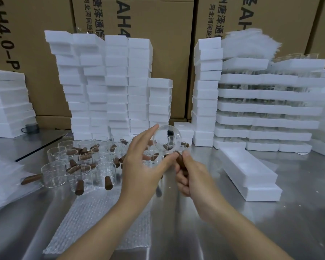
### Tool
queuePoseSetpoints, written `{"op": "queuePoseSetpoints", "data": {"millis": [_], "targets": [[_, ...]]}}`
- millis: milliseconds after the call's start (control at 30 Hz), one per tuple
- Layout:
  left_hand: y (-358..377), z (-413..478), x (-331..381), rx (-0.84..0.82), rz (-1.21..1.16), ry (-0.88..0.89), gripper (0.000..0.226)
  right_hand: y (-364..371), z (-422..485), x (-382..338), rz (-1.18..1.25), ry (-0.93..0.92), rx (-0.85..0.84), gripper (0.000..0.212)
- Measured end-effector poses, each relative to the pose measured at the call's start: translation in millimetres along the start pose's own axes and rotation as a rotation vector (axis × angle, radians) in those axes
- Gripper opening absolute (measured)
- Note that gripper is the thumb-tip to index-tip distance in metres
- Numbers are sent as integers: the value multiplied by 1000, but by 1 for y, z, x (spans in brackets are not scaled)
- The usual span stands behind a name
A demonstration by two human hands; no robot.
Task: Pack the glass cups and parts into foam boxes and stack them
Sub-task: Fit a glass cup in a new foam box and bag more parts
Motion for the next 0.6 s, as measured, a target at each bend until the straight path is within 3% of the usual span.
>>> {"op": "queuePoseSetpoints", "data": {"millis": [433,600], "targets": [[-1,3,-5,-9,-18,-53,70,2,3,5,-44,24,31,59],[6,-2,-7,-78,-69,-109,83,-10,2,-7,-196,-343,238,47]]}}
Point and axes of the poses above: each hand's wrist, its own z-axis towards the middle knuckle, its own y-axis out of the palm, x = y × z, the point moved 2 cm from there along z, towards the middle knuckle, and after that the axes turned 5 degrees about x, right-handed, at the moved point
